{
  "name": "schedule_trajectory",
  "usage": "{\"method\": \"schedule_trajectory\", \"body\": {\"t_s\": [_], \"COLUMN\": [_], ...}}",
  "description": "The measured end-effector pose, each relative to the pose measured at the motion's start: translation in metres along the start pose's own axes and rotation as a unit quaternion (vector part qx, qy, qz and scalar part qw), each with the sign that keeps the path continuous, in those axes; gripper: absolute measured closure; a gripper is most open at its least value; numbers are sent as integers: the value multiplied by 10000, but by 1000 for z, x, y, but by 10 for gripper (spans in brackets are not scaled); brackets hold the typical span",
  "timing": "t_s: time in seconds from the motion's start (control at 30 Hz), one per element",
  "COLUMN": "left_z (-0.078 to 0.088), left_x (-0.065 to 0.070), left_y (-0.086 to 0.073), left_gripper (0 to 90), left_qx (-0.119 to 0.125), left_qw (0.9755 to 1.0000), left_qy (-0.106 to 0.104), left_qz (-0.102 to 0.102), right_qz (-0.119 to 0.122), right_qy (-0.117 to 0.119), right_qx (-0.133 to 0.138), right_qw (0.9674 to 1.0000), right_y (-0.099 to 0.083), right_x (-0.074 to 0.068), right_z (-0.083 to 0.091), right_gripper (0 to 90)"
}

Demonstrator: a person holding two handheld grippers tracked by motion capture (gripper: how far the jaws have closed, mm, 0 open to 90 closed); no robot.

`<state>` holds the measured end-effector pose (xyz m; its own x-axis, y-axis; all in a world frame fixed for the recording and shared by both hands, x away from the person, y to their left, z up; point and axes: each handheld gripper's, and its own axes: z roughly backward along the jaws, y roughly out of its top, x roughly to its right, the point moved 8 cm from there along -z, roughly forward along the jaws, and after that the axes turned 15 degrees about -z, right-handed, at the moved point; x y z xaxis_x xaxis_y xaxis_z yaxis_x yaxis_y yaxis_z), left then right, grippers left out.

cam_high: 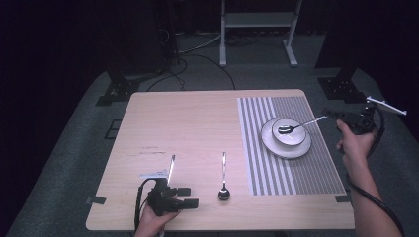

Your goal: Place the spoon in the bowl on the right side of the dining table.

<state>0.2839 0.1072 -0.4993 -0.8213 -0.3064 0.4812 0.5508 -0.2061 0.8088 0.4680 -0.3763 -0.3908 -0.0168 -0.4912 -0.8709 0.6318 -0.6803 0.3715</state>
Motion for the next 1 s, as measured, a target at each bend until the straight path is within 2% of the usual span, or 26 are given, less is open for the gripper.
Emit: {"method": "schedule_trajectory", "body": {"t_s": [0.33,1.0], "left_z": [-1,-1], "left_x": [0,-1], "left_y": [0,0], "left_gripper": [53,52], "left_qx": [-2,14], "left_qw": [10000,10000], "left_qy": [-12,-26], "left_qz": [3,3], "right_qz": [-109,-150], "right_qy": [-173,-347], "right_qx": [140,88], "right_qw": [9997,9992], "right_y": [5,-1], "right_x": [21,39], "right_z": [3,-11], "right_gripper": [885,885]}}
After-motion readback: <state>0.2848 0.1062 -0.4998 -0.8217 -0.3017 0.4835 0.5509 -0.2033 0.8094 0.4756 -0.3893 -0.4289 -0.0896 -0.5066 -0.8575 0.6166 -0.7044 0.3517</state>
